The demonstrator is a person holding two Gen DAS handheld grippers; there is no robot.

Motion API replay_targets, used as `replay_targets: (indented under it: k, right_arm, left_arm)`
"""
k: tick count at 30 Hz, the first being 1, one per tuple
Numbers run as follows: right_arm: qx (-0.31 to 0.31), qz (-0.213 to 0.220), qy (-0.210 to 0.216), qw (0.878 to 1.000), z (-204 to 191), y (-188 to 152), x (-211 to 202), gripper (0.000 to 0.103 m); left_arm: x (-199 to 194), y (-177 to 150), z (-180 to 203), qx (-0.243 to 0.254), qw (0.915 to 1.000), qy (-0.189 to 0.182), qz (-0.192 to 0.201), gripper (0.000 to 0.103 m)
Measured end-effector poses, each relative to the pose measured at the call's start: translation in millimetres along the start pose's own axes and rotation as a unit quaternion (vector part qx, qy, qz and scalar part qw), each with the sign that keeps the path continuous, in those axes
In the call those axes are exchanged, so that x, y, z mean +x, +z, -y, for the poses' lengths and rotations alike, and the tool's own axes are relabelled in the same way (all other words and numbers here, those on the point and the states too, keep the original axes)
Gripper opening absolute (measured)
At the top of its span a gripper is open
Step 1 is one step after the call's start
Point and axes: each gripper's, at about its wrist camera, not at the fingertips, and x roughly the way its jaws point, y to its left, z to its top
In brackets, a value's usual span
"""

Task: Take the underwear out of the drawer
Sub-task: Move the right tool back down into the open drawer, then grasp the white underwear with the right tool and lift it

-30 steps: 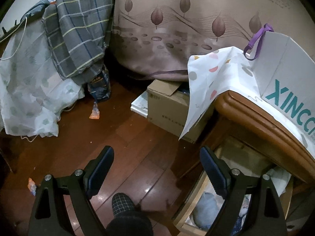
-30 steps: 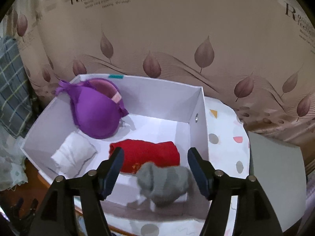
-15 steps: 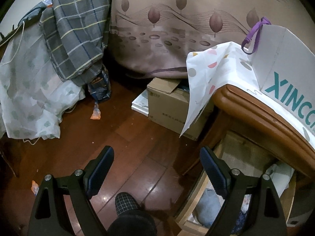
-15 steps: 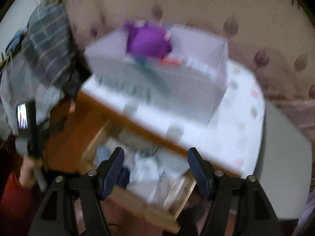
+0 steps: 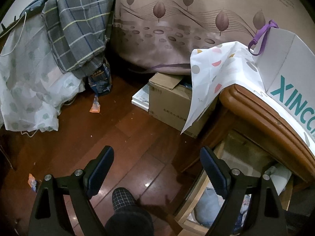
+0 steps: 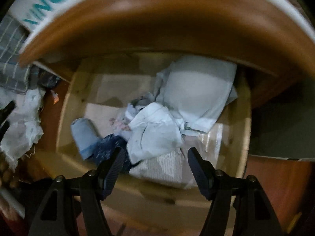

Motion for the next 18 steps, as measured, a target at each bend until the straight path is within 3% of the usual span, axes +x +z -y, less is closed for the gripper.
replay_targets:
  k: [6, 9, 12, 18]
  right_arm:
    - [-0.041, -0.019, -0.039, 0.998, -9, 11, 36, 0.069]
    - [-0.055, -0.042, -0.034, 0.997, -13, 15, 50, 0.069]
    - [-0.077, -0.054, -0.038, 0.995, -21, 20, 60, 0.077]
    - [-0.118, -0.086, -0.065, 0.987, -40, 25, 87, 0.080]
  left_arm:
    - [1, 0, -2, -0.007, 0.9999, -0.009, -0.006, 0.087]
    - [1, 1, -2, -0.007, 0.9999, -0.012, -0.006, 0.087]
    - [1, 0, -1, -0.007, 0.9998, -0.016, -0.009, 0.087]
    - [2, 1, 1, -0.004, 0.9998, -0.017, -0.012, 0.087]
